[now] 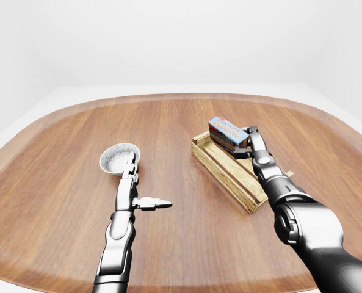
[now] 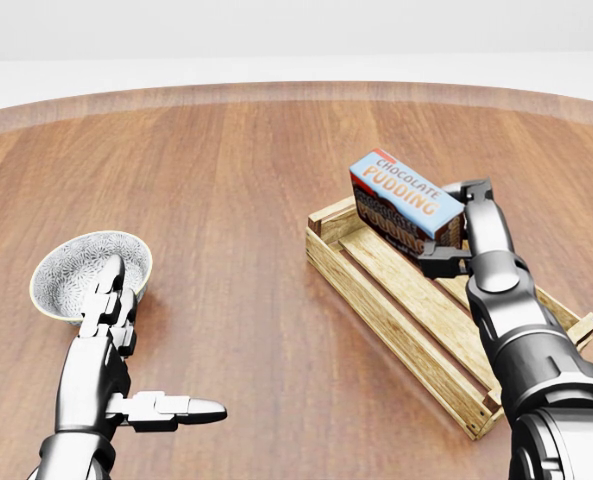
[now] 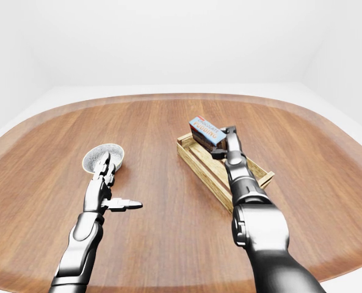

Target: Pick up the chocolate pudding and put it in the tray.

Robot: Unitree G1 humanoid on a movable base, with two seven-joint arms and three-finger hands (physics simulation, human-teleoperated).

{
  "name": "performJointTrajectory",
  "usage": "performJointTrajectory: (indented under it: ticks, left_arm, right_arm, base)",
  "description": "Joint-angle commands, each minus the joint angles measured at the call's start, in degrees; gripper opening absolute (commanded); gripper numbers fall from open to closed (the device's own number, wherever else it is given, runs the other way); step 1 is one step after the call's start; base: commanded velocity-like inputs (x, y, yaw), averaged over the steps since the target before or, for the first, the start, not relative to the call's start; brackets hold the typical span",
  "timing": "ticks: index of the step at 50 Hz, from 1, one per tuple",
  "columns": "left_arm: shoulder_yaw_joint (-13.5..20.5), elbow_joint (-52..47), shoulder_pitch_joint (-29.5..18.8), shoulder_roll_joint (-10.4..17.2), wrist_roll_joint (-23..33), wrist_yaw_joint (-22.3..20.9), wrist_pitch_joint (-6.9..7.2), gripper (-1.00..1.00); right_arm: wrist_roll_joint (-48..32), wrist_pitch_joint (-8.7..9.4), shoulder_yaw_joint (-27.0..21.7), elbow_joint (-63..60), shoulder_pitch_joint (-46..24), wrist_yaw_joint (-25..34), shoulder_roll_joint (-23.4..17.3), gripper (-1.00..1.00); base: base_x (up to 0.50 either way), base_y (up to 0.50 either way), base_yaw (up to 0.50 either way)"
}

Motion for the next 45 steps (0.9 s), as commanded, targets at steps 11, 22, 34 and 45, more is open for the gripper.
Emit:
performJointTrajectory:
  ticks: [11,22,34,45]
  left_arm:
    - [0.0,-0.3,0.1,-0.1,-0.7,-0.5,0.81,1.00]
    - [0.1,0.1,-0.1,-0.1,-0.8,-0.4,0.59,1.00]
    - [0.1,-0.7,0.1,0.0,-0.8,-0.4,1.17,1.00]
    - [0.0,-0.4,0.1,0.0,-0.7,-0.5,0.90,1.00]
  right_arm:
    - [1.5,0.00,-0.8,0.2,1.8,-0.8,0.2,-1.00]
    - [1.5,0.00,-0.8,0.1,1.5,-0.2,-0.2,-1.00]
    - [1.5,0.00,-1.2,0.2,2.9,-0.4,-0.2,-1.00]
    - [2.0,0.00,-1.4,0.2,3.6,-0.3,-0.3,-1.00]
  base:
    - [0.00,0.00,0.00]
    - [0.00,0.00,0.00]
    - [0.00,0.00,0.00]
    - [0.00,0.00,0.00]
